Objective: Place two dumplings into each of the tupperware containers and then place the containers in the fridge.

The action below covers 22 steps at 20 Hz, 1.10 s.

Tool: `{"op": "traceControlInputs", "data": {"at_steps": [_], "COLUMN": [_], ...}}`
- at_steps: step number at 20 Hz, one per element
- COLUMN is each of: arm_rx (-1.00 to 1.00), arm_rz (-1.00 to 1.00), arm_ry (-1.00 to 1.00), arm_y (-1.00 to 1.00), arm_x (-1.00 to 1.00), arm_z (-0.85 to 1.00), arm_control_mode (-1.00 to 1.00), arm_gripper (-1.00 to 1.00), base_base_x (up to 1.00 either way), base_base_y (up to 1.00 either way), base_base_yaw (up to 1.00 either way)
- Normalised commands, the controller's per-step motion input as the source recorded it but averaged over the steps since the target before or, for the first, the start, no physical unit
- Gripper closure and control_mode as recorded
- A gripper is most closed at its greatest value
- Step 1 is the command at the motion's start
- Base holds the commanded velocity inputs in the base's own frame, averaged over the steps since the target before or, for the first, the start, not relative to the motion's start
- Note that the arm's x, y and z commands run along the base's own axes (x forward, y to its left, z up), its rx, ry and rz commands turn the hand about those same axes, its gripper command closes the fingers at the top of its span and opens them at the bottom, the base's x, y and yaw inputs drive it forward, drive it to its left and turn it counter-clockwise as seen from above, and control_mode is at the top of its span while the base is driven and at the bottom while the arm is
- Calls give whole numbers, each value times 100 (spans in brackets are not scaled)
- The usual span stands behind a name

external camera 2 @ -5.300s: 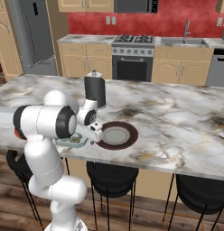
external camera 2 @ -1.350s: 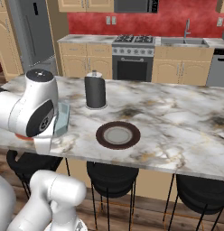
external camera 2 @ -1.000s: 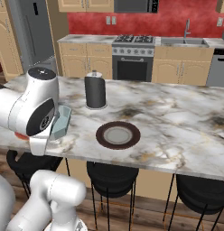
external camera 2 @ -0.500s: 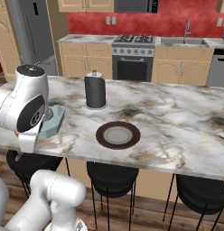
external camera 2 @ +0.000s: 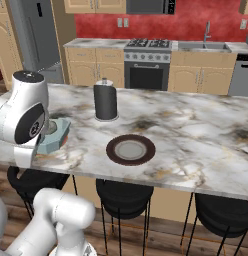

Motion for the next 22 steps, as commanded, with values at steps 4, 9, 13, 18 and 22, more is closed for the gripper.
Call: {"op": "traceControlInputs", "data": {"at_steps": [4,9,13,18,22], "arm_rx": [0,-1,0,0,0], "arm_rz": [-3,-1,0,0,0], "arm_ry": [0,4,6,0,0], "arm_y": [18,16,1,1,0], "arm_x": [4,1,0,0,0], "arm_z": [0,1,2,0,0], "arm_control_mode": [-100,-100,-100,100,100], "arm_gripper": [100,100,100,100,100], "base_base_x": [0,0,0,0,-14], "base_base_y": [0,0,0,0,0], "base_base_yaw": [0,0,0,0,0]}}
